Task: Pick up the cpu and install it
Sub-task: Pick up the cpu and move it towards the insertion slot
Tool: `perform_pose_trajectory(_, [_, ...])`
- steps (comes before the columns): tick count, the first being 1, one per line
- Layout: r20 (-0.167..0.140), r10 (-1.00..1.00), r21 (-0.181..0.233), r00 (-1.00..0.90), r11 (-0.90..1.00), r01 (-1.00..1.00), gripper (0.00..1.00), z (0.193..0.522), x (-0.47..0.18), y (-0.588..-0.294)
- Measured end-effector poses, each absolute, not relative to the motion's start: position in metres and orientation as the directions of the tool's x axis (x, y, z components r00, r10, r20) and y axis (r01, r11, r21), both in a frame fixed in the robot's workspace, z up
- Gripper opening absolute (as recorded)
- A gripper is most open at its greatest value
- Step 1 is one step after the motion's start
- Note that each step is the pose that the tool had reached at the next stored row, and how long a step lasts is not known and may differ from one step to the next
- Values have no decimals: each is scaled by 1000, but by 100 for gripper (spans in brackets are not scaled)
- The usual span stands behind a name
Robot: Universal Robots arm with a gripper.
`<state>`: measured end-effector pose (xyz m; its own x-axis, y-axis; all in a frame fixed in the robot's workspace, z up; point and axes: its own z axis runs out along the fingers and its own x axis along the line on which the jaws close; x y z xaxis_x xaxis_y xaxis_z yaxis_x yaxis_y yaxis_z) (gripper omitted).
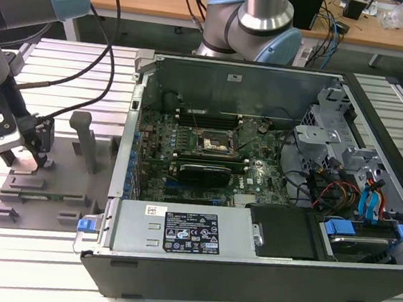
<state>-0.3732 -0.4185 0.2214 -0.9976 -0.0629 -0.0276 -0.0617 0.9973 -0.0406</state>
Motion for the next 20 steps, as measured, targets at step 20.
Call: perform_pose_trajectory(20, [-28,-63,-41,-998,997,-62,55,237,-373,-418])
